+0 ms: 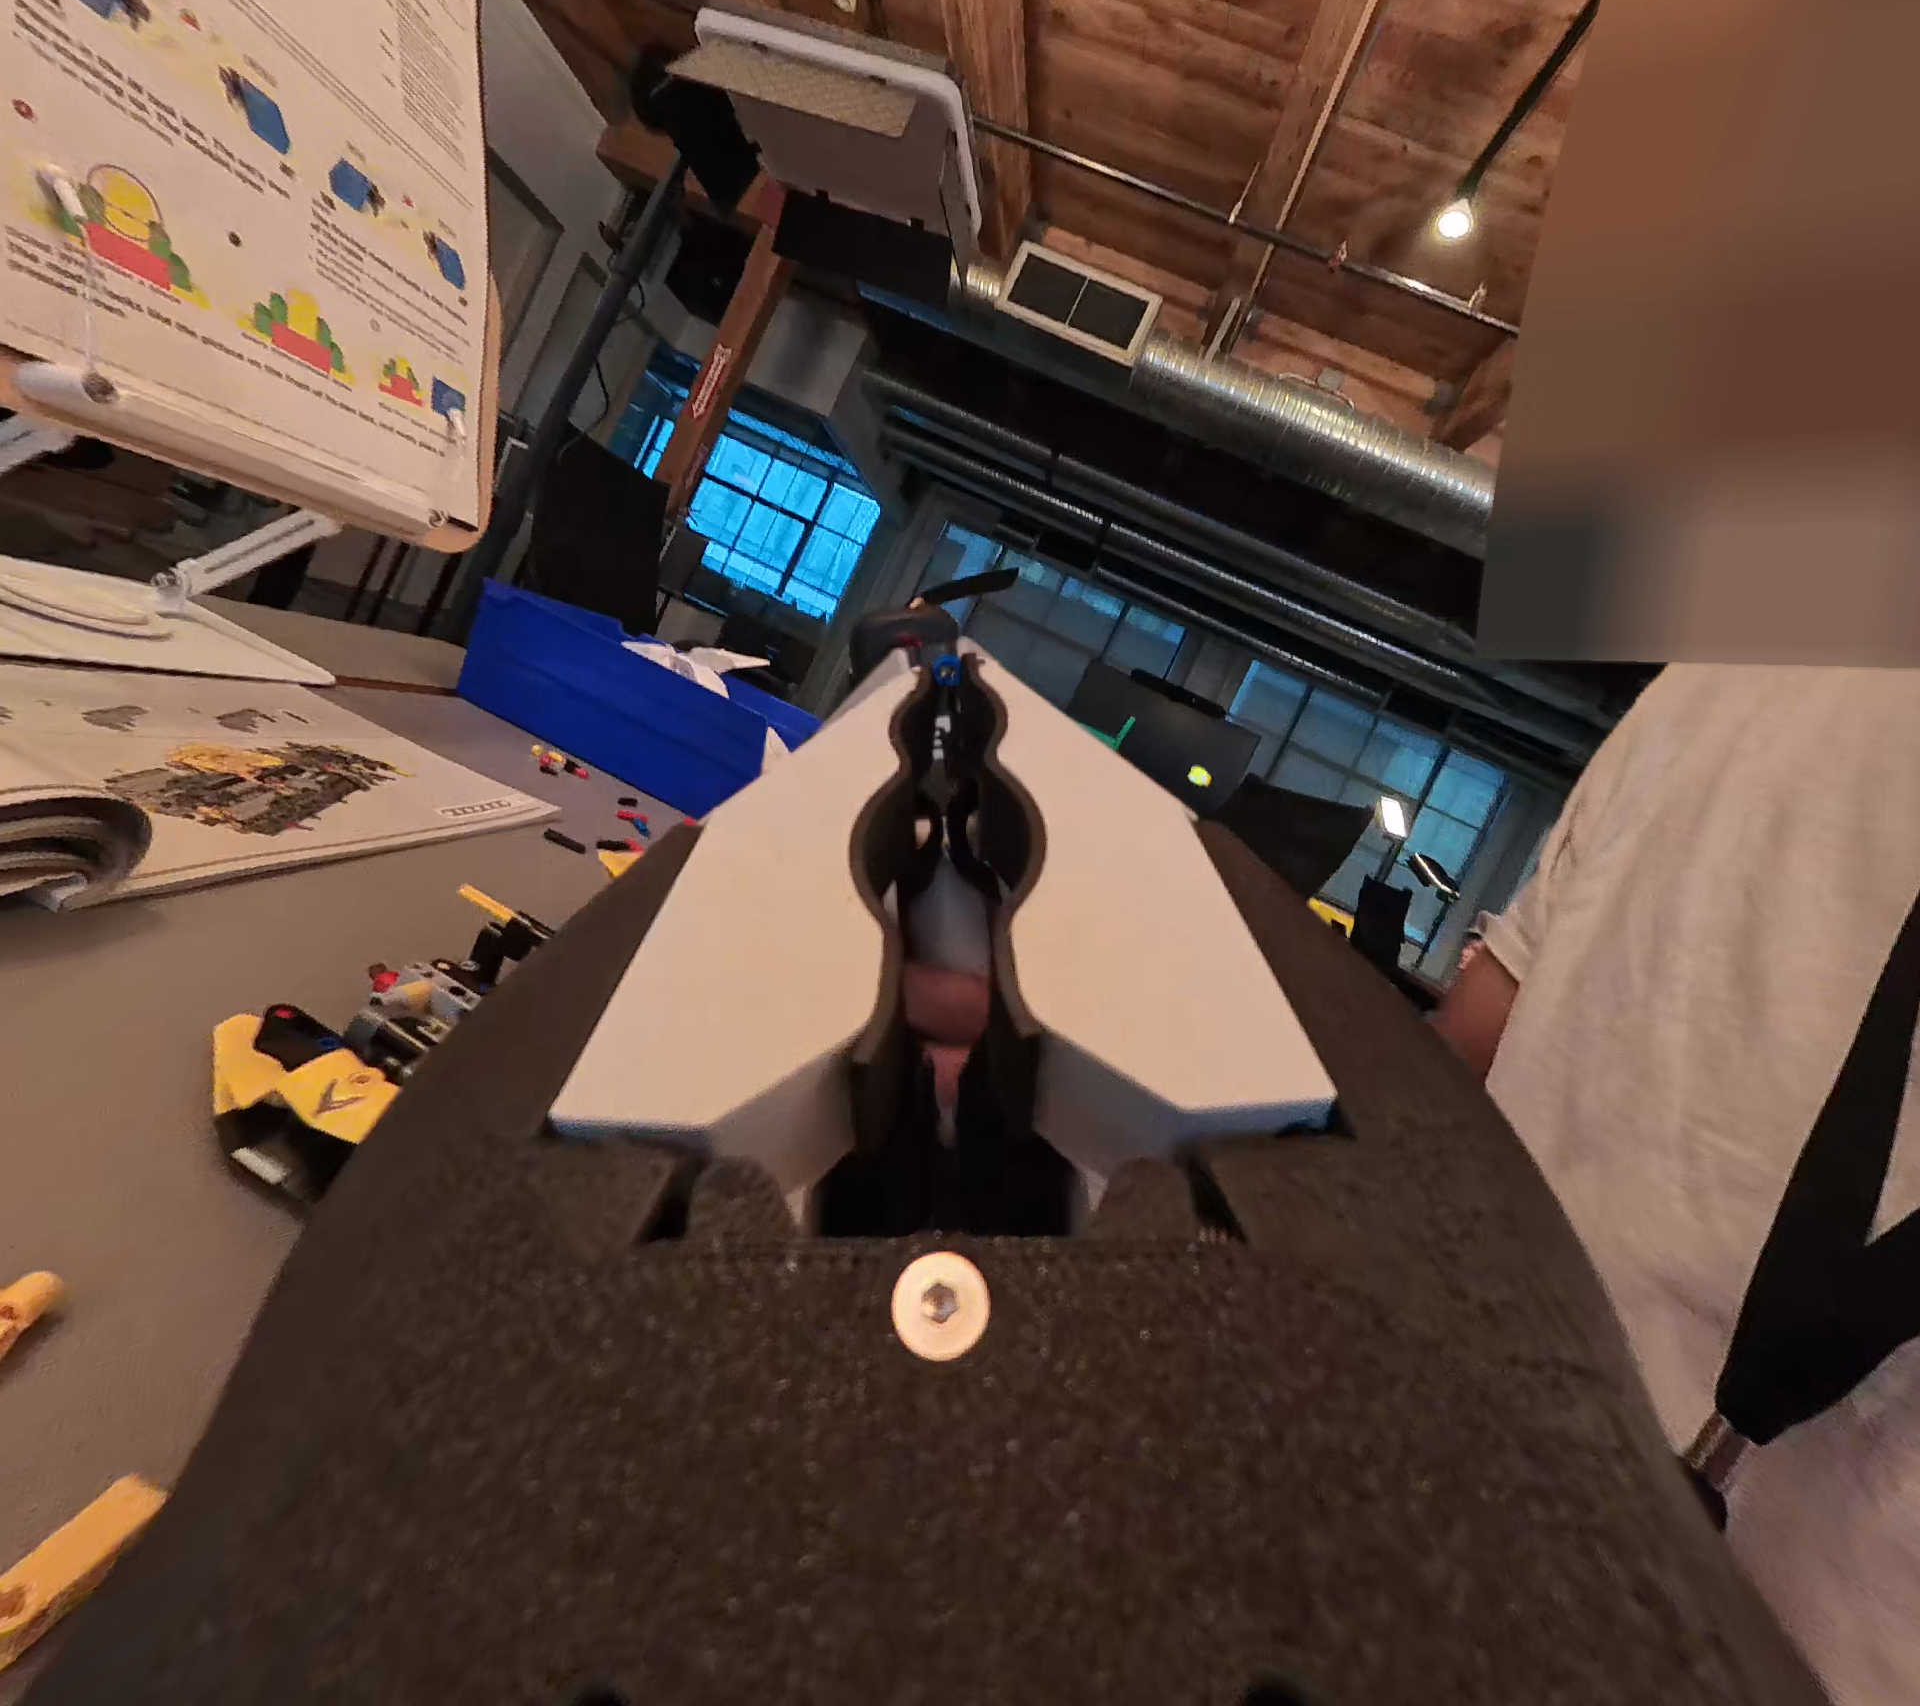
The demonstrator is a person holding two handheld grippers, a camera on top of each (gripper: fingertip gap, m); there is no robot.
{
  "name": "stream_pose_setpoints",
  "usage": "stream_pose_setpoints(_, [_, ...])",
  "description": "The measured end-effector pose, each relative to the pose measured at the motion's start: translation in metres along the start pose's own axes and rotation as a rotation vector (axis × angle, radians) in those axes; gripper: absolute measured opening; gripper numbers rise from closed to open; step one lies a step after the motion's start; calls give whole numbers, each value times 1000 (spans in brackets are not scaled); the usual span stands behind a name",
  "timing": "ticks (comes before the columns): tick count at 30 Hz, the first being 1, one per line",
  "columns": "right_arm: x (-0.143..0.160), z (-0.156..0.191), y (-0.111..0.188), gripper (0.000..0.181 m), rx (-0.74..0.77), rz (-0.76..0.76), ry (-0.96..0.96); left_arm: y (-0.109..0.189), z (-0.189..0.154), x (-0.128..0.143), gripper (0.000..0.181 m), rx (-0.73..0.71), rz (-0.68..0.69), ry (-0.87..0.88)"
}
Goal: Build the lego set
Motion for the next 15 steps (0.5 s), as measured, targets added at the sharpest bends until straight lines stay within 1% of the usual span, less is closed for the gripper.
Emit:
stream_pose_setpoints(2, [1,-1,-1,6,31,44,27,2,0,-3,4,-7,-27,-13])
stream_pose_setpoints(3, [0,1,0,6,47,78,63,2,1,-2,4,-14,-16,-21])
stream_pose_setpoints(5, [-2,6,-1,6,101,195,178,0,-1,1,4,-18,10,-49])
stream_pose_setpoints(6, [-5,11,-1,6,131,265,254,0,-1,2,4,-25,24,-67])
stream_pose_setpoints(10, [-14,30,-1,6,288,627,556,-3,-2,8,4,-35,83,-101])
stream_pose_setpoints(13, [-13,37,0,6,383,911,768,-7,-3,14,4,-32,123,-126])
stream_pose_setpoints(15, [-9,39,-1,6,413,1030,866,-10,-5,19,4,-41,159,-156])
Point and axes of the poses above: each gripper's, where its closed fingertips meet, y back along the fingers, x out of its underside, z = x × y across the jaws, the point moved 7 cm from there along y, back along the fingers, and after that the axes turned 13 degrees about -x, right-handed, at the moved point
